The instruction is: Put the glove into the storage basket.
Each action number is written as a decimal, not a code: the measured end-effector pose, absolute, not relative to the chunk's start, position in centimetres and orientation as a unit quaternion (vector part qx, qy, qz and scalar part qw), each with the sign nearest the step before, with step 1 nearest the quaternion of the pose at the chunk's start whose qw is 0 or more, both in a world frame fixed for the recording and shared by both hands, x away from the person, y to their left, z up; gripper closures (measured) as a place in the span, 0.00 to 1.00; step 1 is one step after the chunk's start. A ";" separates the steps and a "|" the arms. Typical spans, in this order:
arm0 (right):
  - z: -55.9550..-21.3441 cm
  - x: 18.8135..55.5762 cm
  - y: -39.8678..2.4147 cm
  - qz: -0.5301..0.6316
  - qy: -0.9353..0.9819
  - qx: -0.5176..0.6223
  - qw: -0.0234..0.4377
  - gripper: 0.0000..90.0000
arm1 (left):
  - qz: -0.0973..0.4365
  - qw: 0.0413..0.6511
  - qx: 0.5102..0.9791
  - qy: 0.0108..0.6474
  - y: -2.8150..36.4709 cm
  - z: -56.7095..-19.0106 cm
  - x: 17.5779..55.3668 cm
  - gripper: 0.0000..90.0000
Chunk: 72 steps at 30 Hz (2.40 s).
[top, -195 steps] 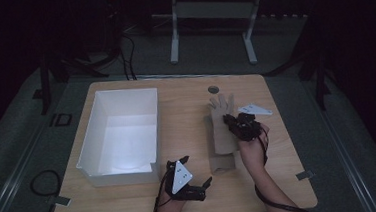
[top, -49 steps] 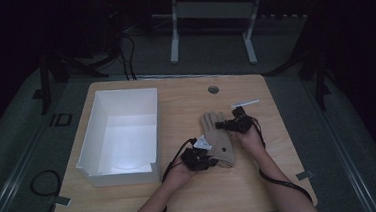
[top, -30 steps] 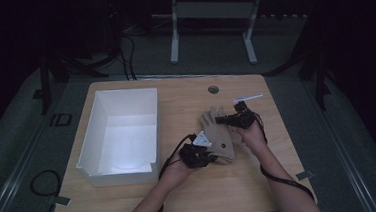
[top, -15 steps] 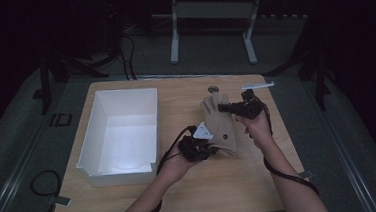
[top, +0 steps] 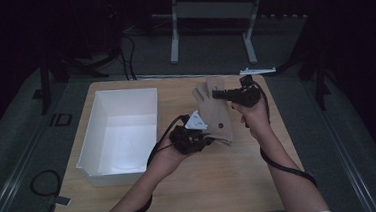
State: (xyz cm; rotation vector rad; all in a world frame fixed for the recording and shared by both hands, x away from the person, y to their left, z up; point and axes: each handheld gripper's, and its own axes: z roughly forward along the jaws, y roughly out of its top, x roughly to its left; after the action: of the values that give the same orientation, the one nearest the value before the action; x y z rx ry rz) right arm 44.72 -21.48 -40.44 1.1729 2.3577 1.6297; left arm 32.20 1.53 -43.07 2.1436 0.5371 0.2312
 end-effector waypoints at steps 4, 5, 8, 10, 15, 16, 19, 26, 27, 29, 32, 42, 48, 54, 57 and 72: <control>-39.2 44.8 -20.6 0.532 0.761 0.370 0.027 0.92 | 0.102 0.446 0.861 0.222 2.6 -42.1 32.1 0.91; -38.9 44.8 -20.4 0.533 0.761 0.369 0.029 0.92 | 0.105 0.446 0.860 0.223 2.8 -41.9 32.1 0.91; -38.1 44.8 -19.6 0.535 0.763 0.362 0.031 0.92 | 0.114 0.448 0.858 0.226 3.6 -41.3 31.9 0.91; -37.6 44.9 -19.0 0.538 0.762 0.358 0.029 0.92 | 0.118 0.446 0.857 0.229 4.2 -41.0 31.9 0.91; -36.9 45.0 -17.3 0.537 0.767 0.350 0.029 0.92 | 0.128 0.445 0.853 0.239 5.9 -40.5 31.6 0.91; -36.9 45.1 -17.0 0.536 0.768 0.349 0.028 0.92 | 0.131 0.444 0.853 0.241 6.4 -40.4 31.5 0.91; -36.7 45.2 -15.8 0.537 0.770 0.343 0.025 0.92 | 0.136 0.441 0.852 0.247 7.4 -40.3 31.3 0.91; -36.6 45.3 -13.4 0.536 0.775 0.333 0.016 0.92 | 0.144 0.440 0.848 0.259 9.6 -40.1 30.7 0.91; -36.5 45.3 -13.1 0.536 0.776 0.332 0.016 0.92 | 0.146 0.439 0.847 0.261 10.0 -40.1 30.6 0.91; -36.4 45.3 -12.4 0.538 0.777 0.328 0.014 0.92 | 0.148 0.438 0.846 0.264 10.7 -40.0 30.4 0.91; -36.4 45.4 -11.2 0.538 0.778 0.324 0.009 0.92 | 0.153 0.436 0.845 0.269 11.6 -39.9 30.2 0.91; -36.8 45.4 -7.0 0.534 0.787 0.308 -0.004 0.92 | 0.163 0.430 0.838 0.293 15.4 -40.4 29.2 0.91; -37.1 45.3 -4.3 0.531 0.793 0.298 -0.012 0.92 | 0.167 0.427 0.833 0.309 17.7 -40.9 28.7 0.91; -37.7 45.4 -1.8 0.525 0.799 0.292 -0.022 0.91 | 0.171 0.417 0.831 0.325 20.0 -41.2 28.2 0.91; -37.9 45.3 -0.8 0.524 0.801 0.288 -0.026 0.91 | 0.169 0.417 0.828 0.335 21.1 -41.5 28.0 0.91; -40.9 45.2 2.0 0.489 0.821 0.294 -0.030 0.91 | 0.158 0.390 0.828 0.371 22.6 -44.4 27.6 0.91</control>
State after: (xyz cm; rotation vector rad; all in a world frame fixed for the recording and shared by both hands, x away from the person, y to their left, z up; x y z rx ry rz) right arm 45.23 2.04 -40.95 0.9427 2.6293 1.5658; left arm 27.62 22.56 -44.38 2.1039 0.9418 0.4012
